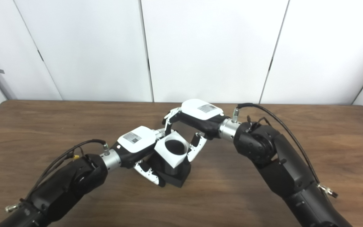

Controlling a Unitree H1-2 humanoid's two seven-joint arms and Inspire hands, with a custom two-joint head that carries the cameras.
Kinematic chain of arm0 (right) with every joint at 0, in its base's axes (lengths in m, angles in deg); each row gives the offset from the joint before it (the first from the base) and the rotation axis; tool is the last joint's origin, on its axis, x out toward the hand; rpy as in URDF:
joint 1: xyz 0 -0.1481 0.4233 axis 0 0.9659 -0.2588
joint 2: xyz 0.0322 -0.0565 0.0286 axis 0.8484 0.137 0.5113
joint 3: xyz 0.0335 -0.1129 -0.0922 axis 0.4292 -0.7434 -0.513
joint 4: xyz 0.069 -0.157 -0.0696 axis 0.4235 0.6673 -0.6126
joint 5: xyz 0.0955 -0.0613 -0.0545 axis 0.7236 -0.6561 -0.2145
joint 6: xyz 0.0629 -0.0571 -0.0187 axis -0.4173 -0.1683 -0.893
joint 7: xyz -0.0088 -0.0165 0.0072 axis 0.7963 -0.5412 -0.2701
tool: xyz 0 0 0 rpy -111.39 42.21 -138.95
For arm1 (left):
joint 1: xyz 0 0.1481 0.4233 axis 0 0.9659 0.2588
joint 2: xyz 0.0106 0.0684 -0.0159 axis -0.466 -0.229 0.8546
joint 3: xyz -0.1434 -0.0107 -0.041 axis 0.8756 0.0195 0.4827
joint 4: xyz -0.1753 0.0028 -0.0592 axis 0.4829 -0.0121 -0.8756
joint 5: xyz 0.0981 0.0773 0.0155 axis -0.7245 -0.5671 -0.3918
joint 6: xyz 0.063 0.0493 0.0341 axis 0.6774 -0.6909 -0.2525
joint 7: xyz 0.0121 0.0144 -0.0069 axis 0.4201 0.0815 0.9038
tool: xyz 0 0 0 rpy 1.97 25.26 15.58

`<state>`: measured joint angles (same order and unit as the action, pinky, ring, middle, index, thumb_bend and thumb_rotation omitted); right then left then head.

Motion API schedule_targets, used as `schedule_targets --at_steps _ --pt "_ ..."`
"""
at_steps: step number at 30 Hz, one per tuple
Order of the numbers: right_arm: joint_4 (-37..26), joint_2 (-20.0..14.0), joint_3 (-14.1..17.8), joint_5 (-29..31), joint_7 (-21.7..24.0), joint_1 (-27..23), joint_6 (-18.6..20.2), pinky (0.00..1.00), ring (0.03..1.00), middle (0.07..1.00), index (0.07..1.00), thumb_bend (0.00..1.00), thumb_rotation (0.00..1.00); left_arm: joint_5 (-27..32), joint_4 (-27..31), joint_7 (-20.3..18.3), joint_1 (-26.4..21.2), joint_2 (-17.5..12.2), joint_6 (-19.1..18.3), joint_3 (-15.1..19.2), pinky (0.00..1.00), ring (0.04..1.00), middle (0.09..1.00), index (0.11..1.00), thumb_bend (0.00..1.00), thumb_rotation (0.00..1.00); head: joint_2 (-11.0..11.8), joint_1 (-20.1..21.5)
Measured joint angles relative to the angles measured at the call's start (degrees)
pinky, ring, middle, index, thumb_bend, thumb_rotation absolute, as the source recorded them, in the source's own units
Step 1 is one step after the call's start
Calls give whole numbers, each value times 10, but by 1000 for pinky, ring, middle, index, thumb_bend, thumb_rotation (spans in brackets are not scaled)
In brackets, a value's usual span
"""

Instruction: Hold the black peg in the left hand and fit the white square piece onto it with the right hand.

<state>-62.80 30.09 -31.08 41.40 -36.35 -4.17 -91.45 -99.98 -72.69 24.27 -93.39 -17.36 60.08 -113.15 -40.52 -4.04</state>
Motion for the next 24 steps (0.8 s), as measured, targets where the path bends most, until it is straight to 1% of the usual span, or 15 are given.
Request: schedule_targets --at_steps 5,8,9,11,12,13,14,16,20,24 --pt "1 -4 -24 -14 9 -15 -3 833 856 779 477 519 136 0 0 0 0 -1 0 -1 846 962 995 497 520 80 -1 1" --pt "3 -9 -48 -19 35 -24 -4 872 865 779 481 513 149 0 0 0 -1 0 0 -2 850 966 989 497 520 81 -3 2" --pt "3 -10 -54 -20 45 -24 -2 869 861 780 484 512 158 0 1 -1 -1 0 -1 -2 850 967 985 497 520 82 -3 2" --pt "1 -13 -54 -16 53 -26 1 845 849 785 491 511 174 0 3 -1 -1 0 -4 -3 843 967 981 497 520 82 -3 1" --pt "0 -16 -55 -13 61 -29 2 838 847 790 541 646 363 -1 3 -1 -1 0 -6 -3 849 971 982 497 519 83 -3 1" --pt "0 -17 -55 -11 66 -31 2 841 850 795 567 721 472 -1 4 -1 -1 1 -8 -3 852 972 978 560 716 169 -4 2" --pt "-1 -19 -55 -10 70 -32 2 849 855 801 584 769 545 -2 5 -1 0 2 -11 -3 853 972 974 598 843 225 -4 2" --pt "-1 -22 -54 -7 76 -31 2 853 860 805 592 784 574 -2 5 -1 1 2 -12 -3 858 973 977 625 938 280 -4 4" --pt "-3 -25 -53 -5 80 -28 1 853 862 810 595 781 551 -6 8 -4 1 2 -18 -3 858 973 978 639 996 334 -4 3" --pt "-4 -30 -54 -1 87 -27 1 858 867 816 595 778 529 -9 9 -6 0 4 -22 -3 864 975 981 639 1000 337 -3 4"
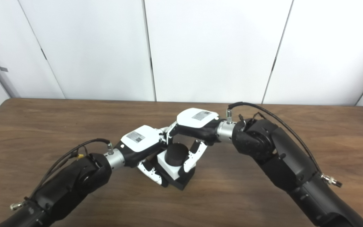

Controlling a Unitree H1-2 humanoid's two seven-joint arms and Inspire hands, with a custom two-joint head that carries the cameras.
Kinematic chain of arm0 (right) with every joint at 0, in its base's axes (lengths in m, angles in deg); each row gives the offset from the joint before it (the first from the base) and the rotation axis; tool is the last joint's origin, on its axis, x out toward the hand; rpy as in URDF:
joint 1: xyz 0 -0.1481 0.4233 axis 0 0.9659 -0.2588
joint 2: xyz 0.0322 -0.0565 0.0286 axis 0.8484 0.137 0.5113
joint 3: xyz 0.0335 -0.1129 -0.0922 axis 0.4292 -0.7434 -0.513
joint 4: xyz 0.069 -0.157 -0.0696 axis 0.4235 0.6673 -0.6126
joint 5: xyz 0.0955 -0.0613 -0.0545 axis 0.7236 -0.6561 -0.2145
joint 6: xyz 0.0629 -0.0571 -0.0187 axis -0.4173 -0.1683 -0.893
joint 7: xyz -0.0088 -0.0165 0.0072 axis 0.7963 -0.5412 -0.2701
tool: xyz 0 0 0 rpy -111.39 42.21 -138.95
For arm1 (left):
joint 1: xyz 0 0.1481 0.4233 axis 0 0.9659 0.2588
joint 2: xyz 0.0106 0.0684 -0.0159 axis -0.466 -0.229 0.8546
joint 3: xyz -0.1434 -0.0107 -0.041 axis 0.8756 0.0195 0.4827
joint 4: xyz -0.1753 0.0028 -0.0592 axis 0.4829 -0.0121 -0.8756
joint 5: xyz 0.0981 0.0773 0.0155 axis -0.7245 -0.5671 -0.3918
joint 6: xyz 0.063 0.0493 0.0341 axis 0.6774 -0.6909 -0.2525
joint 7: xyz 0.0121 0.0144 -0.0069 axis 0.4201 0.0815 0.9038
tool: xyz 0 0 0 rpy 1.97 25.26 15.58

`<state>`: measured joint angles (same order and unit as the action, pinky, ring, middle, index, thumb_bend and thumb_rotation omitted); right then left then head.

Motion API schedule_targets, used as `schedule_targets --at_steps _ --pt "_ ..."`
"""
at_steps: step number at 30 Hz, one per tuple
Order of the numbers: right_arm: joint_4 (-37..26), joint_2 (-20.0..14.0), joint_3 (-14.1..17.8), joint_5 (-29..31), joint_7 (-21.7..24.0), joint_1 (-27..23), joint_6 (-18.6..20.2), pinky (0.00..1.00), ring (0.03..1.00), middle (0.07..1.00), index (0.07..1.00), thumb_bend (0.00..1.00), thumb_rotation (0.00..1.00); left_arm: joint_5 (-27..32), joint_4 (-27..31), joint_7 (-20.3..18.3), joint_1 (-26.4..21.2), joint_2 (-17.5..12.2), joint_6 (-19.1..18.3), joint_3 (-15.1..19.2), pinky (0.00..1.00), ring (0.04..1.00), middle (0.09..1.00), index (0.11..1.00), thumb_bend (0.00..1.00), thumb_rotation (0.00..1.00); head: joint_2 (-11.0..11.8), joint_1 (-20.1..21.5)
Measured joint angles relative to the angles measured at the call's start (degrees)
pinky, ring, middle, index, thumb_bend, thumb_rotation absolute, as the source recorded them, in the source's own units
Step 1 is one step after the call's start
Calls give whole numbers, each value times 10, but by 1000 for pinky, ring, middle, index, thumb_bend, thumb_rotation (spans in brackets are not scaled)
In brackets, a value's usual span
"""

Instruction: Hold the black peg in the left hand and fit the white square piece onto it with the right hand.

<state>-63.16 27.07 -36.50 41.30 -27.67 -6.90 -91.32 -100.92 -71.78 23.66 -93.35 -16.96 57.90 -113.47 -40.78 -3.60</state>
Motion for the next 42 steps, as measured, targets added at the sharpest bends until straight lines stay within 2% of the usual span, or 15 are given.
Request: schedule_targets --at_steps 4,7,10,12,17,20,23,28,33,39,42 --pt "0 -1 1 2 0 2 0 857 869 822 596 784 510 0 2 -5 0 1 -5 1 862 974 980 640 1000 337 -2 0" --pt "-2 -2 5 4 1 4 0 839 864 826 603 797 476 0 3 -8 0 3 -9 1 870 969 982 646 1000 375 -3 0" --pt "-11 -3 15 9 3 12 5 836 865 834 635 813 470 0 3 -8 0 4 -10 1 871 969 987 650 1000 372 -4 0" --pt "-22 -5 25 14 5 19 13 833 867 845 670 831 417 0 3 -8 0 4 -11 2 868 967 989 649 1000 354 -4 3" --pt "-60 -10 75 36 7 28 51 785 858 852 752 885 307 0 3 -9 0 4 -13 2 865 966 987 649 1000 332 -5 5" --pt "-77 -16 106 44 3 35 74 743 853 861 800 905 285 0 4 -9 0 4 -13 2 862 965 984 648 1000 338 -6 6" --pt "-80 -25 135 57 -7 52 82 736 858 865 817 919 286 0 4 -9 0 4 -12 2 860 966 984 647 1000 335 -7 8" --pt "-81 -35 167 61 -25 78 99 743 867 867 814 911 263 0 4 -10 1 2 -12 3 867 964 981 646 1000 333 -7 14" --pt "-108 -41 191 73 -36 98 111 702 840 855 781 878 209 0 6 -12 2 2 -13 5 872 967 983 648 1000 318 -8 21" --pt "-125 -38 241 95 -98 147 114 712 807 820 754 793 146 0 7 -13 2 1 -13 6 867 967 981 648 1000 314 -5 27" --pt "-125 -19 266 108 -133 185 118 713 794 808 756 746 151 0 8 -16 3 1 -13 8 870 970 983 652 997 309 -6 27"
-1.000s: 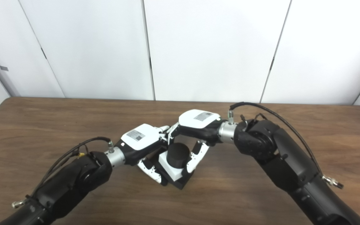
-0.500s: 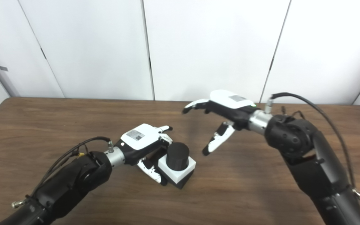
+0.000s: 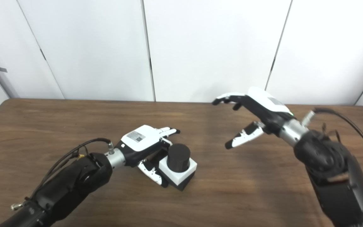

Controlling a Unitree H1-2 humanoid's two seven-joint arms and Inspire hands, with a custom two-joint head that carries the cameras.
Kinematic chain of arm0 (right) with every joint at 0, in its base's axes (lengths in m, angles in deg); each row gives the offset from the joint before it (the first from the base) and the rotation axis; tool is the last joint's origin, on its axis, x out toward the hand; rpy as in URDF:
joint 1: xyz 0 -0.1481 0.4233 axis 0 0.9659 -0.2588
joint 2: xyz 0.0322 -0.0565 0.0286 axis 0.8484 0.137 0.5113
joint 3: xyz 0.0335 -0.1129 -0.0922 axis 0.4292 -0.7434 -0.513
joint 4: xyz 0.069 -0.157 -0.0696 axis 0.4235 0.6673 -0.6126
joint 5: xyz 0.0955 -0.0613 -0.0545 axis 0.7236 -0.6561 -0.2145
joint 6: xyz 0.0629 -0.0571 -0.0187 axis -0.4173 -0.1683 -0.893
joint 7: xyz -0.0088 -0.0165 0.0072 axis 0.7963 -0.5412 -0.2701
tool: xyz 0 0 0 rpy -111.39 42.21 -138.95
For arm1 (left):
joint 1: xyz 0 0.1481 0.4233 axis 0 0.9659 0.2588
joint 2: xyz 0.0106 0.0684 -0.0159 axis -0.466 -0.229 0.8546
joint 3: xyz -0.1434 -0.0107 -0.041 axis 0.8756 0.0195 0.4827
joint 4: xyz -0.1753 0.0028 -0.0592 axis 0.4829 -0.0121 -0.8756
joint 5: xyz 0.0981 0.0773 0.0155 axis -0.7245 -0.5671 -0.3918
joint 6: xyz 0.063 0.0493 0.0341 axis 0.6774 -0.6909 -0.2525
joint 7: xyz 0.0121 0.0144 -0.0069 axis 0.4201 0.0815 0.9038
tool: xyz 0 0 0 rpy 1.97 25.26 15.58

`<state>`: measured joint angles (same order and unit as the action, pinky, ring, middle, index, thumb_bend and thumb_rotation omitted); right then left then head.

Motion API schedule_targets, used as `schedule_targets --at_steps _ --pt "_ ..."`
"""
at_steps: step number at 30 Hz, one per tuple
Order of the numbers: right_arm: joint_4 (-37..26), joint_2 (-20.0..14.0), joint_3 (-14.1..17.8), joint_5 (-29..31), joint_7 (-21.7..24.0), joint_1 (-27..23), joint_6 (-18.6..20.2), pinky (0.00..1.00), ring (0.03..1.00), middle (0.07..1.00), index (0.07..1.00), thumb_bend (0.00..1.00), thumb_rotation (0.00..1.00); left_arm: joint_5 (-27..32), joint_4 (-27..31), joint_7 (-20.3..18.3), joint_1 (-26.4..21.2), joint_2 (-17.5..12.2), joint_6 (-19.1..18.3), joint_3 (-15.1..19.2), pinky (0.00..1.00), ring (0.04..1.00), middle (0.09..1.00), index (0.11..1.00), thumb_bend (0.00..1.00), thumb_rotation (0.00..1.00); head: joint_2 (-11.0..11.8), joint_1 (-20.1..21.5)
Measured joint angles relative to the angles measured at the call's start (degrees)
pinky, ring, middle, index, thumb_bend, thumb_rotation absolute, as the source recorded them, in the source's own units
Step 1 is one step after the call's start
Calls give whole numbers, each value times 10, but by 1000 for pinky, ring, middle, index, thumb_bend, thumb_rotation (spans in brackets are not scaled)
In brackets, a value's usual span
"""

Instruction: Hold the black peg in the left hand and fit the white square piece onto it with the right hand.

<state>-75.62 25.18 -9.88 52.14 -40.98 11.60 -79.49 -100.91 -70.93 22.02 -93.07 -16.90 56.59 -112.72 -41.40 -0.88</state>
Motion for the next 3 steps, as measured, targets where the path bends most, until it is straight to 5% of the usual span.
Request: schedule_targets --at_steps 3 --pt "8 19 13 18 -30 29 -1 677 784 801 762 727 174 0 1 -3 0 -1 0 0 860 966 982 649 993 307 2 2"
